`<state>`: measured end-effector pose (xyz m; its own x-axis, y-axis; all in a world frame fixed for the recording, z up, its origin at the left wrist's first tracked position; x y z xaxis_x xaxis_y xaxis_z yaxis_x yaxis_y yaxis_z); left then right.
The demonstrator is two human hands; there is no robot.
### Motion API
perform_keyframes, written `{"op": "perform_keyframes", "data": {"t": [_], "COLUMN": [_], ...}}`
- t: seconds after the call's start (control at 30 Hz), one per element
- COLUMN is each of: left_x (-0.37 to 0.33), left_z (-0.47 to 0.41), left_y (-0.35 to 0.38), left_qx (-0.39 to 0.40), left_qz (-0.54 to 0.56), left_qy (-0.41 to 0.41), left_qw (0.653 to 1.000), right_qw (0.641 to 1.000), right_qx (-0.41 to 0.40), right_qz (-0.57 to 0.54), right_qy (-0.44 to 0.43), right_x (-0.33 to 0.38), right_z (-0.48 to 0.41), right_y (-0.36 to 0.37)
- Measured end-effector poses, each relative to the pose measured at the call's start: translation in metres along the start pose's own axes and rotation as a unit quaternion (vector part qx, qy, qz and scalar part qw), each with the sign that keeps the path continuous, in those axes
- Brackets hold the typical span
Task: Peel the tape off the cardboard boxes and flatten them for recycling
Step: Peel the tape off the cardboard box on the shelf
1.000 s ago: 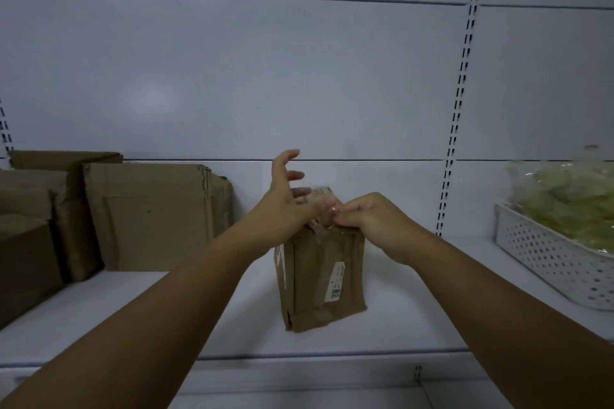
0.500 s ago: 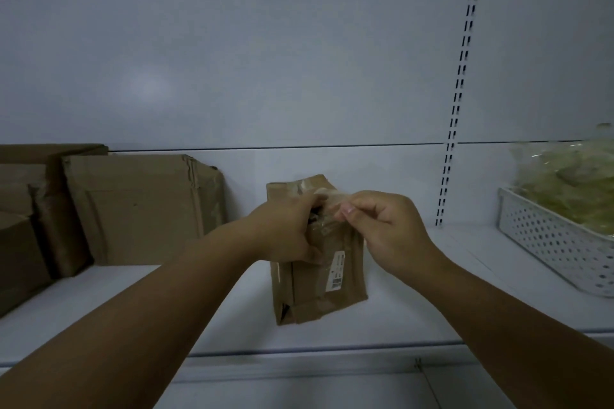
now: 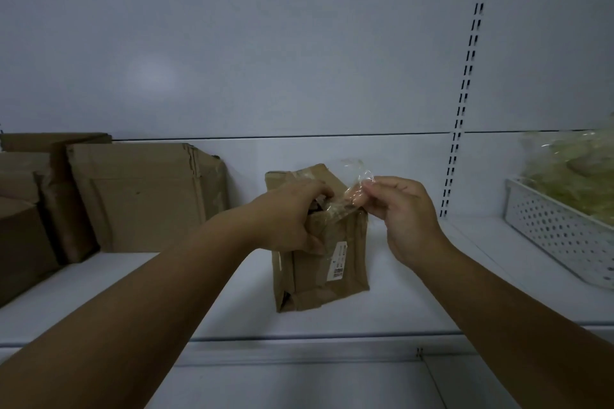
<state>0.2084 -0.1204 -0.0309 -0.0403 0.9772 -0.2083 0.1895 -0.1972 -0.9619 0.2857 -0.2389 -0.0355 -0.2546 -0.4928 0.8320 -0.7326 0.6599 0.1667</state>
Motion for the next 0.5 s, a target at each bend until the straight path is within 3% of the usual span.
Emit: {"op": "perform_keyframes", "data": {"t": [0.23,0.4,0.5], "left_x": [-0.001,-0.004,-0.013], "left_z": [-0.003,0.000,0.003], "left_y": [0.003,0.002,-0.008], "left_qx": [0.040,0.049,0.012], "left_qz": [0.013,0.076,0.045], "left_qy": [0.014,0.039,0.087], "left_qw": [0.999,0.995,0.995], "right_qw": [0.996,0.988,0.970], "right_qx": [-0.019,0.120,0.199], "right_qz": [-0.029,0.002,0.076], "right_qy": [0.077,0.099,0.119], "right_x": [-0.009,0.005,0.013], "right_z": [-0.016,-0.014,-0.010], "right_y": [-0.008,-0.015,-0.028]}}
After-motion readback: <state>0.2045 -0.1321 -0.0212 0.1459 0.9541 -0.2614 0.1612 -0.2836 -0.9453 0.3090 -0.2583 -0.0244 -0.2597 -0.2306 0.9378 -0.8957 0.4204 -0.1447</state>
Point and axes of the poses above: each hand's wrist, its own z-axis away from the middle knuckle, its own y-axis out of the palm, x = y × z, the point moved 7 cm from there along -z, towards the middle knuckle, and after that the axes turned 2 degrees about x, right-handed, at the moved point
